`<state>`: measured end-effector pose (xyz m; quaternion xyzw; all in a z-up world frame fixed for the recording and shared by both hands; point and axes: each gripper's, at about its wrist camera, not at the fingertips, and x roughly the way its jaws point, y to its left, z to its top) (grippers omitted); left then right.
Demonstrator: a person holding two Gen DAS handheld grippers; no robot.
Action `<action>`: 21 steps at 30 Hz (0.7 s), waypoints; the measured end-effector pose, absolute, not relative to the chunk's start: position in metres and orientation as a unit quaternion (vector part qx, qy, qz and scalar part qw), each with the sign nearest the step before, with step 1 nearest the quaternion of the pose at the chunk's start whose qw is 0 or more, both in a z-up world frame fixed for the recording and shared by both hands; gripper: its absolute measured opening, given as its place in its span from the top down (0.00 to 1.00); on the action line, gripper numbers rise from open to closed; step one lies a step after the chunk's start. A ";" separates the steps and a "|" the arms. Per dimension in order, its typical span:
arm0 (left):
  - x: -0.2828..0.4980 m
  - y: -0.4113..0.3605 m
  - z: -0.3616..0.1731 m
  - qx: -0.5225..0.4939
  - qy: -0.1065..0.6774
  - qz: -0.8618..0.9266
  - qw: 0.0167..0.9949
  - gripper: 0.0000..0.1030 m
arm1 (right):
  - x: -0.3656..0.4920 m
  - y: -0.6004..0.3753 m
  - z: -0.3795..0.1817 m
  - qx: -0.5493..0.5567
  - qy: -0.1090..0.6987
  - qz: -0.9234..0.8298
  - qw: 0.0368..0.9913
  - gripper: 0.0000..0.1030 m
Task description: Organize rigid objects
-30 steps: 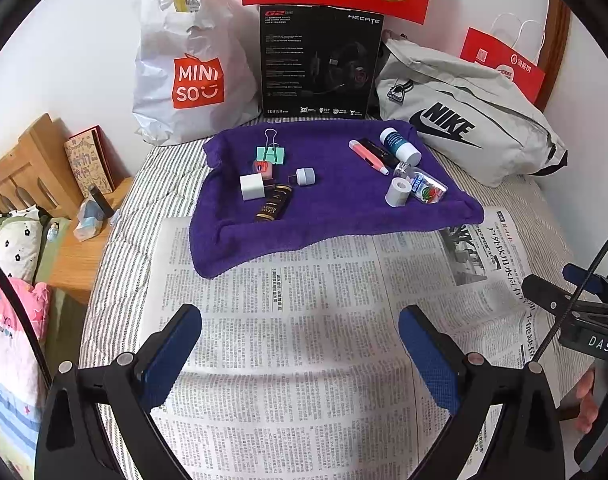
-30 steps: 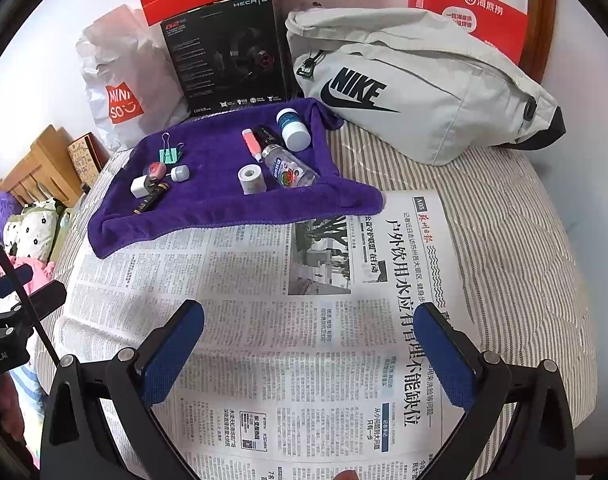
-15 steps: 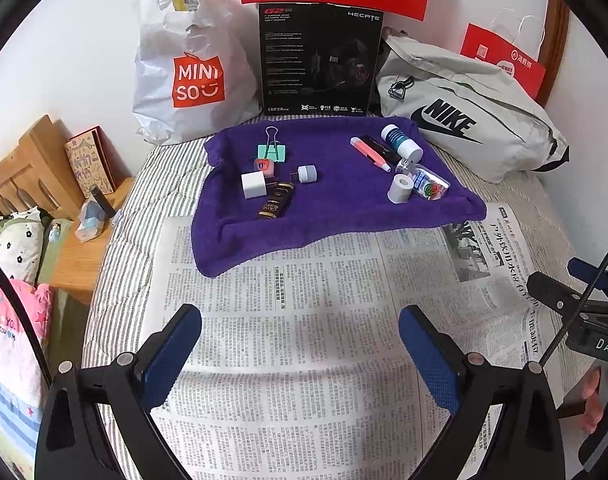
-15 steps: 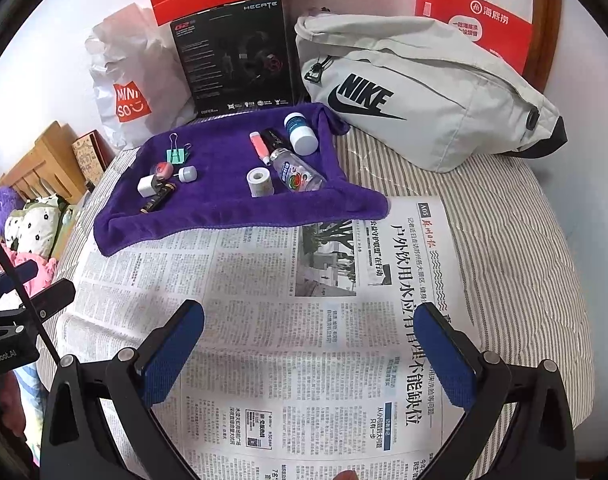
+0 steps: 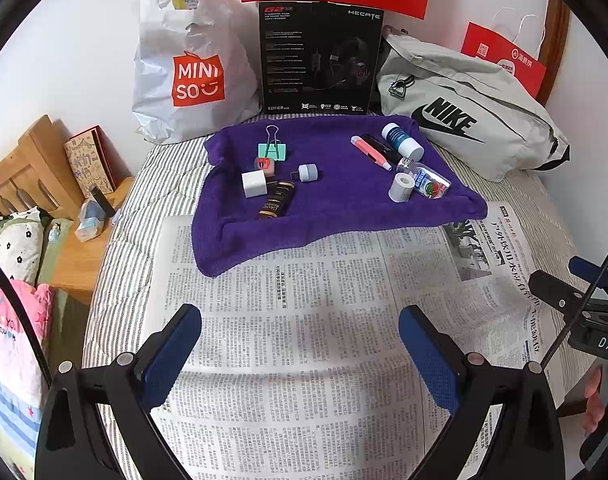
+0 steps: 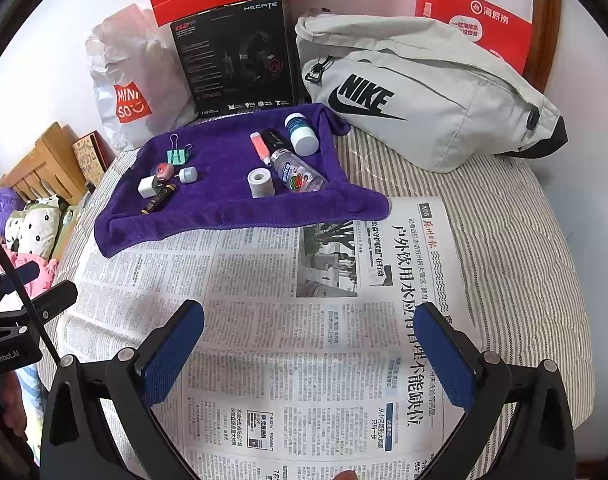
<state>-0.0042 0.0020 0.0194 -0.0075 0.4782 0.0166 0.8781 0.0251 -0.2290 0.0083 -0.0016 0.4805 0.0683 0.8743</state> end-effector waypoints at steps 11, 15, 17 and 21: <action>-0.005 0.000 0.020 -0.006 0.479 0.014 0.877 0.03 | 0.023 -0.229 0.011 -0.002 0.477 0.067 0.876 0.00; -0.005 0.000 0.020 -0.006 0.479 0.015 0.878 0.03 | 0.022 -0.230 0.012 0.000 0.474 0.066 0.878 0.00; -0.005 0.000 0.021 -0.007 0.479 0.013 0.878 0.03 | 0.022 -0.230 0.012 0.000 0.474 0.067 0.878 0.00; -0.005 0.001 0.022 -0.005 0.479 0.012 0.878 0.03 | 0.022 -0.230 0.012 0.002 0.476 0.068 0.877 0.00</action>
